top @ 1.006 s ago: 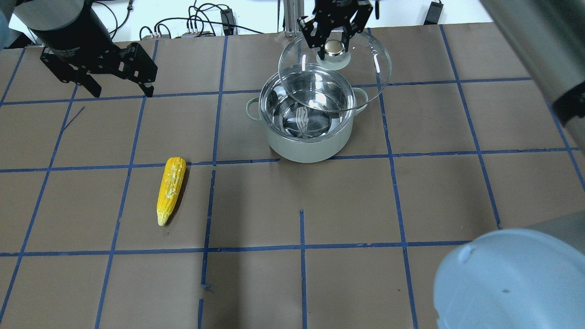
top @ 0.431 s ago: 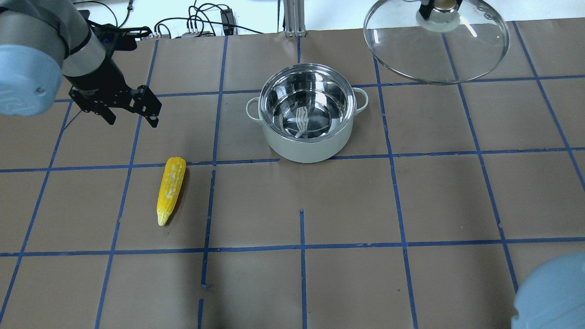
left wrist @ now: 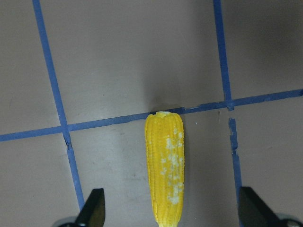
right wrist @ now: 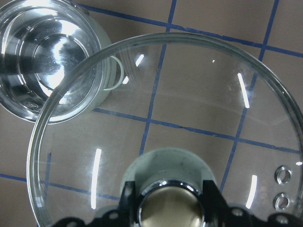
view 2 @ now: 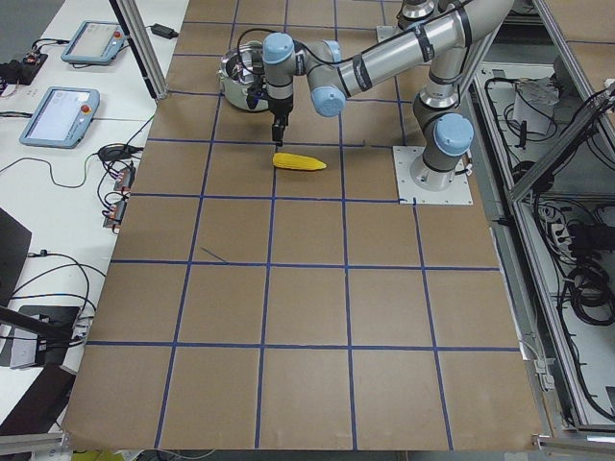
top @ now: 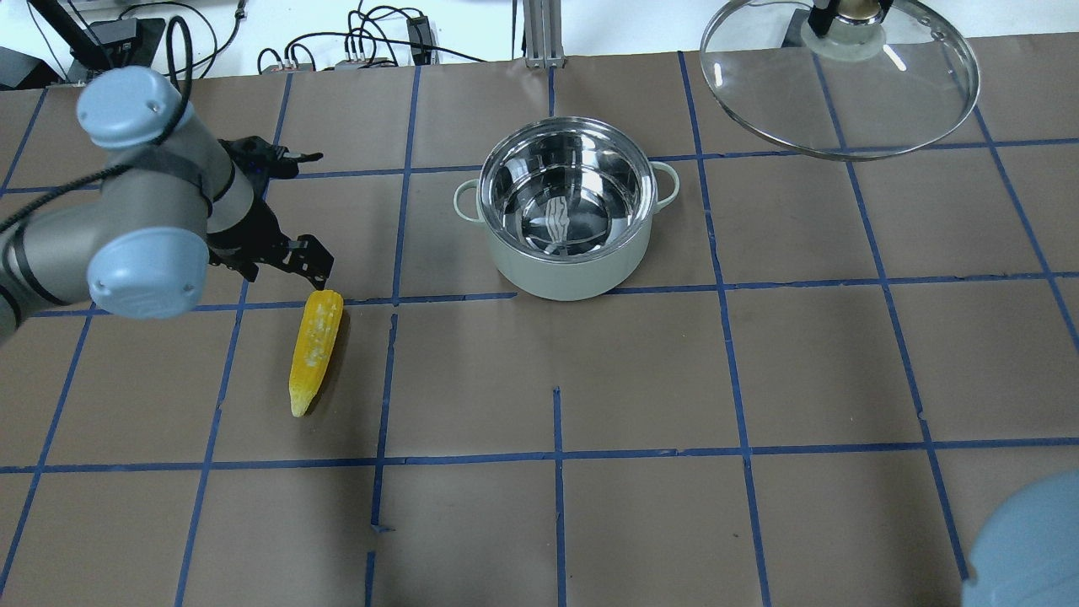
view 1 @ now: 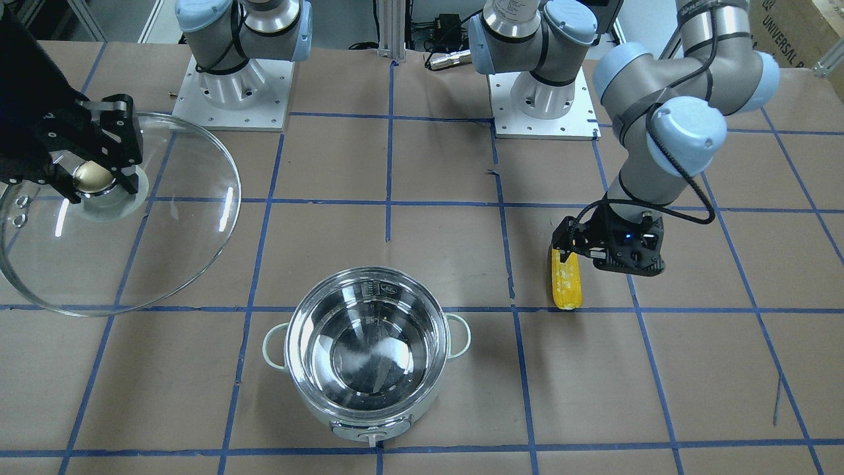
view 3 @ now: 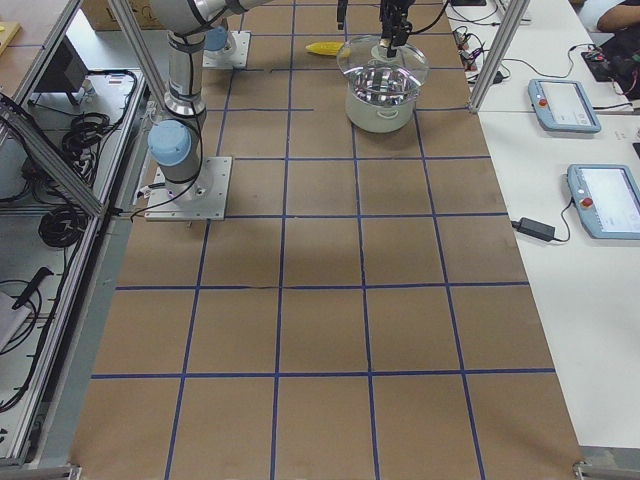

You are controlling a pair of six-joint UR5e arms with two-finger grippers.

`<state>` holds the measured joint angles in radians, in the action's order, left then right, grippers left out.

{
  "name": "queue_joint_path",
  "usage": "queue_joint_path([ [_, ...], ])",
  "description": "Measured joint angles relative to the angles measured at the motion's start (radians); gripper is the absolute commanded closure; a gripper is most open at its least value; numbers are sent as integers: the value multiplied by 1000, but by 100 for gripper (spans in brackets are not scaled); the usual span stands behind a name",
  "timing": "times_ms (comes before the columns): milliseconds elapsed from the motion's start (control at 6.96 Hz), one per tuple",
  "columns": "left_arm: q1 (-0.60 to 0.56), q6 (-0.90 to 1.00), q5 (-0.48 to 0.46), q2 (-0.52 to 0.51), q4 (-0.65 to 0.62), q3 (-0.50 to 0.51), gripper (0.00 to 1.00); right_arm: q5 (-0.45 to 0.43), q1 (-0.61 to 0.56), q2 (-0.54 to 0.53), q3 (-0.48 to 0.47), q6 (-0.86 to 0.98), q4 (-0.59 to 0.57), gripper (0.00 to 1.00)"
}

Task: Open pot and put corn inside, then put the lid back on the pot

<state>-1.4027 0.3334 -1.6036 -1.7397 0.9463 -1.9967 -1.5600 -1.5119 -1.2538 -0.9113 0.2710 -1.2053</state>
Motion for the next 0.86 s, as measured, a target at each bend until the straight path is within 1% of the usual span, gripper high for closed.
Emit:
queue_joint_path([
  [144,0,3,-2,-37,-115,-70,0,11,25,9,-3,0,-29,91],
  [287,0,3,-3,-77,-204,-114,0,28,47,20,-5,1,-57,91],
  [431,-2,1,-4,-109,-262,-141,8,41,60,30,-5,0,-82,91],
  [575,-5,-2,-7,-126,-291,-157,57,46,64,41,-6,-2,-103,91],
  [719,-5,-5,-13,-126,-287,-161,78,48,64,52,-6,-3,-124,91],
  [862,-5,-12,-18,-120,-262,-158,79,48,63,57,-5,-5,-133,91],
])
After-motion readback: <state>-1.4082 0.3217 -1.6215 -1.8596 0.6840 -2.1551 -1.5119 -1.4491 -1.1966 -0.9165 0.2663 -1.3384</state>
